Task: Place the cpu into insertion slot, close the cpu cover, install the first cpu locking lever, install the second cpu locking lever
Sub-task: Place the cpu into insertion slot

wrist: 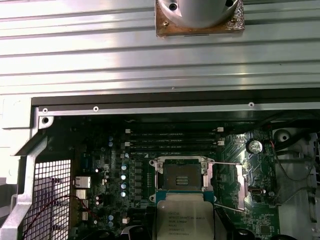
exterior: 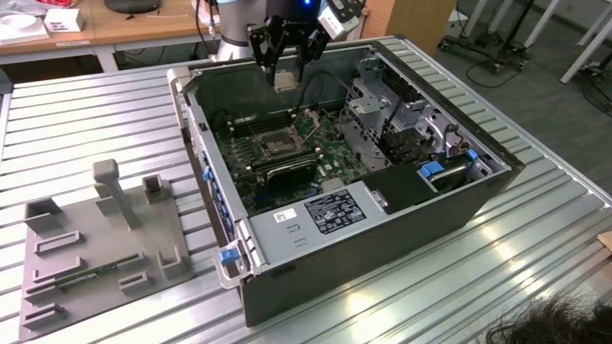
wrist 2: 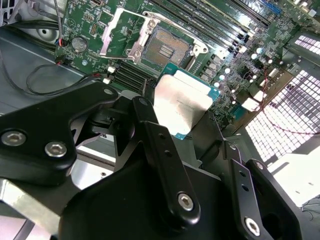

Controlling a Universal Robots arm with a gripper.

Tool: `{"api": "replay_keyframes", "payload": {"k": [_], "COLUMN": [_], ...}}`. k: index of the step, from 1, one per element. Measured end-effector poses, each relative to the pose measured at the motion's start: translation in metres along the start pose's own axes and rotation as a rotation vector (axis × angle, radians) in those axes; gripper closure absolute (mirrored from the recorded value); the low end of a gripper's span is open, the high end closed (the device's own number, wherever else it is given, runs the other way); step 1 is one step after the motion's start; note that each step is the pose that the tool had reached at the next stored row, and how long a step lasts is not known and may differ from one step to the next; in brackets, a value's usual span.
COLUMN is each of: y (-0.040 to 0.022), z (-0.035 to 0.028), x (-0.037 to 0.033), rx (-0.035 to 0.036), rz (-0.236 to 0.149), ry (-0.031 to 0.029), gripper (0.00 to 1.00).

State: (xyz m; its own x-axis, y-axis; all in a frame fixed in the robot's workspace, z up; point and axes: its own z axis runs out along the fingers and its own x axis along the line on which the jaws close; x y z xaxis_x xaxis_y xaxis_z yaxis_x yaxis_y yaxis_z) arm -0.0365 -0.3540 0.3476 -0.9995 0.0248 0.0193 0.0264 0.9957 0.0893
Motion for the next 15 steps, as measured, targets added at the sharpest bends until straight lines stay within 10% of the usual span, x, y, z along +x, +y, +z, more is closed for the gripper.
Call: {"api": "replay_keyframes", "payload": {"k": [15], "y": [-0.0002], "z": [0.0024], "x": [-0.0001], "rx": [-0.0002], "rz": [0.000], "ry": [-0.0001], "gripper": [0.46]}}
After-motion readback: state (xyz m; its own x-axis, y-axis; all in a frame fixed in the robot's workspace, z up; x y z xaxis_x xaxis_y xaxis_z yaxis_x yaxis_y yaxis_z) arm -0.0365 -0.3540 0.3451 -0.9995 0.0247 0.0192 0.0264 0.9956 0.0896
